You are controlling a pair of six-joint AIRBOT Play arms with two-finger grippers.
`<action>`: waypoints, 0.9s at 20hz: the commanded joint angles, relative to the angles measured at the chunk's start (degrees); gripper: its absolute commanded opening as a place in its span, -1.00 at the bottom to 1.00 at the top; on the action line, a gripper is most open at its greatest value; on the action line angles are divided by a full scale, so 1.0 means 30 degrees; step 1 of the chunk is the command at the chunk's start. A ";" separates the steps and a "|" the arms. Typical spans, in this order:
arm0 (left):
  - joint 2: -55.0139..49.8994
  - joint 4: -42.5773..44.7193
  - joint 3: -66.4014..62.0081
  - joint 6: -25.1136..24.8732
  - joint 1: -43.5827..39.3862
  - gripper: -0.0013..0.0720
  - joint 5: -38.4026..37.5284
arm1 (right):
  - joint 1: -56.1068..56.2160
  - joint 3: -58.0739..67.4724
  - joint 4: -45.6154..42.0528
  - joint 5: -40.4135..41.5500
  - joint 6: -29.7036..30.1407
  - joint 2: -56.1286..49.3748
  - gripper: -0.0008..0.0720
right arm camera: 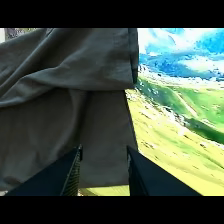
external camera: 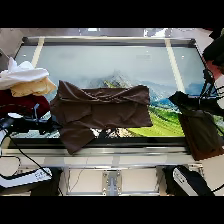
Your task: Fold the shirts.
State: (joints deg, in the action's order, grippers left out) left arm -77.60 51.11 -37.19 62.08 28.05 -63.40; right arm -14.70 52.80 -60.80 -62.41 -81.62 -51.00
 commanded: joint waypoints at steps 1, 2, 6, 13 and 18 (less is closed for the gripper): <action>0.0007 -0.0481 -0.0036 0.0000 -0.0189 -0.93 -0.0102 | 0.0022 -0.0022 -0.2353 -0.1821 0.0102 0.0022 -0.13; 0.0015 -0.0481 -0.0036 0.0000 -0.0189 -0.93 -0.0102 | 0.0015 -0.0947 -0.2637 -0.2229 0.0087 0.0036 -0.13; 0.0015 -0.0488 -0.0036 0.0000 -0.0189 -0.93 -0.0102 | 0.0015 -0.7271 0.3373 -0.0940 0.0000 -0.0226 -0.04; 0.0015 -0.0634 -0.0036 0.0000 -0.0189 -0.93 -0.0095 | 0.0036 -1.2451 1.2874 0.3832 0.3169 -0.2754 0.42; 0.0007 -0.0627 -0.0036 0.0000 -0.0197 -0.93 -0.0087 | 0.0036 -1.2276 1.4921 0.5661 0.3963 -0.4758 0.42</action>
State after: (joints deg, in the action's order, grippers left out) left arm -77.60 49.28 -37.26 62.08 27.49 -63.68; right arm -14.66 16.56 -21.39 -49.19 -71.96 -62.00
